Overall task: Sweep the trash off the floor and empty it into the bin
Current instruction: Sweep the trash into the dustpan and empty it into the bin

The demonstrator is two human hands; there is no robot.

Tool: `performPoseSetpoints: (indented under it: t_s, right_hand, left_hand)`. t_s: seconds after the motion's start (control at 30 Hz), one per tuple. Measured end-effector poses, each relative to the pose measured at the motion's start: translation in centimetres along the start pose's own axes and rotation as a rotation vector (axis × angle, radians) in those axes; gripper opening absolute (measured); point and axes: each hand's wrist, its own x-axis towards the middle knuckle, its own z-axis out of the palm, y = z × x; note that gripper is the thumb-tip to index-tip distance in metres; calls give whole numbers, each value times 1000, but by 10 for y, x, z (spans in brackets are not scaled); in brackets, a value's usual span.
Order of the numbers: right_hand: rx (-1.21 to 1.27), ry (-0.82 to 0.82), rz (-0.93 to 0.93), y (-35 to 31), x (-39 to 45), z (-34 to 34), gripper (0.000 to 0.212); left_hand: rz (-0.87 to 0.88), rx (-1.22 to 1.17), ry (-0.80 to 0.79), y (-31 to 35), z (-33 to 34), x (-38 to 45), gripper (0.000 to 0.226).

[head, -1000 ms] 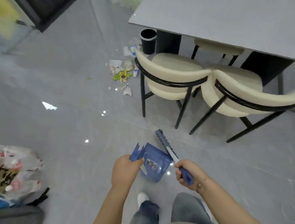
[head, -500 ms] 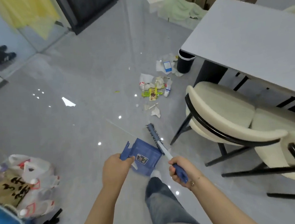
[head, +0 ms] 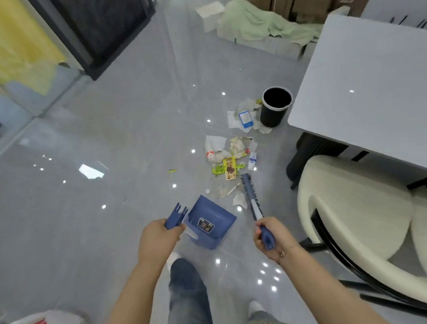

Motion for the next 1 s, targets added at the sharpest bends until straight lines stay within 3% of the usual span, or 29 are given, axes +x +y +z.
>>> performPoseSetpoints:
  t_s: [0.27,0.57,0.77,1.0]
  right_hand:
    - [220,269,-44,-33,92,115,28]
    - [436,439,4,-43,153,182,27]
    - [429,478,16,-52,192,226,29]
    - [248,538,50,-25,208,280,28]
  left_hand:
    - [114,103,-149,60,-68,199,33]
    - [286,283,-368,142,-91,333,28]
    - [370,320,-438,180,-109,392,22]
    - [488,441,-511,204,-152,468,24]
